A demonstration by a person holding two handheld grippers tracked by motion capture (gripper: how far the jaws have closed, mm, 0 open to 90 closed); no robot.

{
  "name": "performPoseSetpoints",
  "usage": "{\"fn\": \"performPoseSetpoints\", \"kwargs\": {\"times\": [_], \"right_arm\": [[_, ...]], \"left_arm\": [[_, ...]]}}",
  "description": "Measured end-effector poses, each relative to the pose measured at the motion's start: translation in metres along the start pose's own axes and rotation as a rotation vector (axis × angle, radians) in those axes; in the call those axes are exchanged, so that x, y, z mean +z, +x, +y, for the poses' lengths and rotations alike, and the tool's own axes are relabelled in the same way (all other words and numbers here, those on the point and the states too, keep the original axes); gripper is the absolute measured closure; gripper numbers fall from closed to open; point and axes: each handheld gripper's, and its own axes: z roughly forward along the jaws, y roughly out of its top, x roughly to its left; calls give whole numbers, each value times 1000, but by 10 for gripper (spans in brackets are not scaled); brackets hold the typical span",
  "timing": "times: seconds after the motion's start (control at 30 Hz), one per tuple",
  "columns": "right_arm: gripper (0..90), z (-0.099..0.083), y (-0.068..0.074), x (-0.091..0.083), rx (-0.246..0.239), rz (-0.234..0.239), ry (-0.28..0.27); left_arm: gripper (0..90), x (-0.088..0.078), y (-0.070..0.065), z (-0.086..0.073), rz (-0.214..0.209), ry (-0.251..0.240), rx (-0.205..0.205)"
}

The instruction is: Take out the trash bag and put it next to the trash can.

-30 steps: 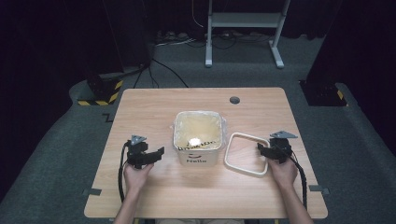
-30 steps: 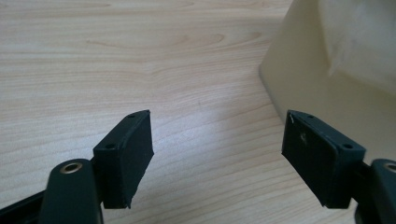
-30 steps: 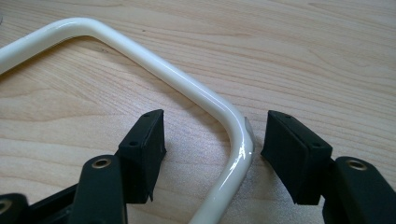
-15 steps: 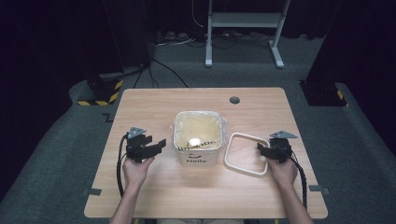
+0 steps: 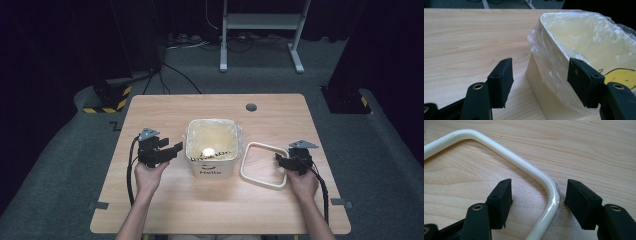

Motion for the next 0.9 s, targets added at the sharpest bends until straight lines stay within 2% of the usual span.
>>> {"fn": "performPoseSetpoints", "kwargs": {"times": [0.1,0.33,0.63,0.77,0.9], "right_arm": [[382,0,0,0,-1,0,0],[382,0,0,0,0,0,0],[382,0,0,0,0,1,0],[382,0,0,0,0,1,0],[383,0,0,0,0,0,0]], "left_arm": [[376,3,-5,6,-10,-3,7],[372,10,-14,14,-3,13,32],[353,23,-21,21,18,42,57],[363,29,-24,25,50,60,86],[395,34,-25,25,54,63,86]]}}
